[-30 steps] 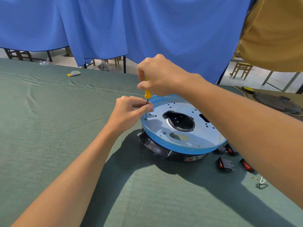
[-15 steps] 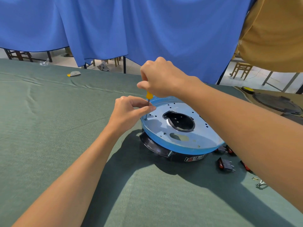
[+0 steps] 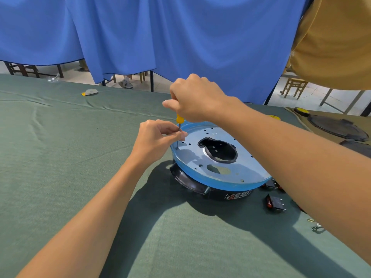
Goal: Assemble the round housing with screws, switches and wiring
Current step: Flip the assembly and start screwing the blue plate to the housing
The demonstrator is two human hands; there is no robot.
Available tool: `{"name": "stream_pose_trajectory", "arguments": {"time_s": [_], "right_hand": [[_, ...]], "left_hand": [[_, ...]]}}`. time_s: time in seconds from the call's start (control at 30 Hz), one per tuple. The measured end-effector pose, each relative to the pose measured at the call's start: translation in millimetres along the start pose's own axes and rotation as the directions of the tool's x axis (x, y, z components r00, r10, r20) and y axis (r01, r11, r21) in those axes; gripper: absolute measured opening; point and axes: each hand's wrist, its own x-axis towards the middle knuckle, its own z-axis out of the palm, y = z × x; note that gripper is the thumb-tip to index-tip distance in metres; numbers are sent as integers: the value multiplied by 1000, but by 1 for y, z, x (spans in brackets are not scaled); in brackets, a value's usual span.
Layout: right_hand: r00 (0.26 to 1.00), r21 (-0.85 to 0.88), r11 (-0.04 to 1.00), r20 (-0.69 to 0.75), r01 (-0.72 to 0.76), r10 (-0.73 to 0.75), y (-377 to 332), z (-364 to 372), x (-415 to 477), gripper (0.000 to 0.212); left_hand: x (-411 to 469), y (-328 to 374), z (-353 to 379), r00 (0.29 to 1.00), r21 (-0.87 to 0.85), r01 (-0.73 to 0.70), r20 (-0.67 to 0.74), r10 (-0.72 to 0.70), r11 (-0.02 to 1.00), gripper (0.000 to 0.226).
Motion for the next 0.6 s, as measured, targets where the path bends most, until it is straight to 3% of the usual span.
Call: {"name": "stream_pose_trajectory", "arguments": {"time_s": [0.1,0.17,0.27,0.4,0.6], "right_hand": [[991,107,991,98,76,-86,2,-3,3,31],[991,153,984,90,89,-103,3,-6,4,26],[998,82,996,39,43,-47,2,-4,3,15],[1000,-10,1000,-4,-17,17,-1,1,-1,22],[993,119,990,79,76,-86,1,-6,5,25]], "left_hand": [[3,-3,-3,999,15,-1,33,0,1000,10],[4,-4,-3,997,54,-5,74,1,999,12],[2,-3,0,996,66,6,88,-12,998,13],[1,-1,0,999,53,-1,-38,3,999,6],[2,1,-4,999,48,4,35,-6,999,11]]}}
